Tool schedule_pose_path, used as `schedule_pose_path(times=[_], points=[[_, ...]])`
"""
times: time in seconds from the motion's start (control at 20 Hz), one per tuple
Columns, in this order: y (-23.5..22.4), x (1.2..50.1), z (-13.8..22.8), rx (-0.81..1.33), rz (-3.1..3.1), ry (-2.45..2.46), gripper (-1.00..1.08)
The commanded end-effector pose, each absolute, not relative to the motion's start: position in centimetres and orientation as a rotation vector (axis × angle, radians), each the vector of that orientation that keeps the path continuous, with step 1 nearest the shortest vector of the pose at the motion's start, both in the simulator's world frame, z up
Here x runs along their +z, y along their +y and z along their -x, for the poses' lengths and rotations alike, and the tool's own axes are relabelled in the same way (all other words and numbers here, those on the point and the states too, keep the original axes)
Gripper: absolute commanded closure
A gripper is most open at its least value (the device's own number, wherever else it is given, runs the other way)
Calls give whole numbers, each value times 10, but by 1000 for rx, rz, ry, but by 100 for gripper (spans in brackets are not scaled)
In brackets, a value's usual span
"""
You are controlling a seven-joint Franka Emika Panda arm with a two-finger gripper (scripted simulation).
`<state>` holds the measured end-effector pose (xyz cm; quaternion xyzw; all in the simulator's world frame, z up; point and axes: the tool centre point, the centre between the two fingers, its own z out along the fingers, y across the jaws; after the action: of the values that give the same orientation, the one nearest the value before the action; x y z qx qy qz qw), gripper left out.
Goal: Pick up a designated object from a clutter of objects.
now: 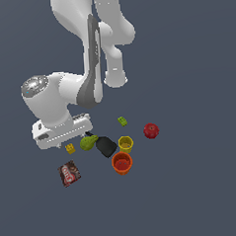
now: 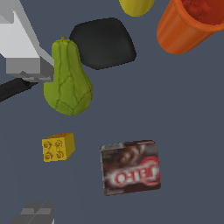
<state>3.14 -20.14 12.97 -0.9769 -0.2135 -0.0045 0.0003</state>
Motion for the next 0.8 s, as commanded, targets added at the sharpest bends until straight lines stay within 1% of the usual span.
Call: schedule_pose_path(times=[0.0, 0.4, 0.75], points=[[-214, 114, -28, -12, 3058, -719, -92], [-239, 81, -18, -3, 3034, -815, -92], [-246, 72, -14, 0, 3027, -842, -92]])
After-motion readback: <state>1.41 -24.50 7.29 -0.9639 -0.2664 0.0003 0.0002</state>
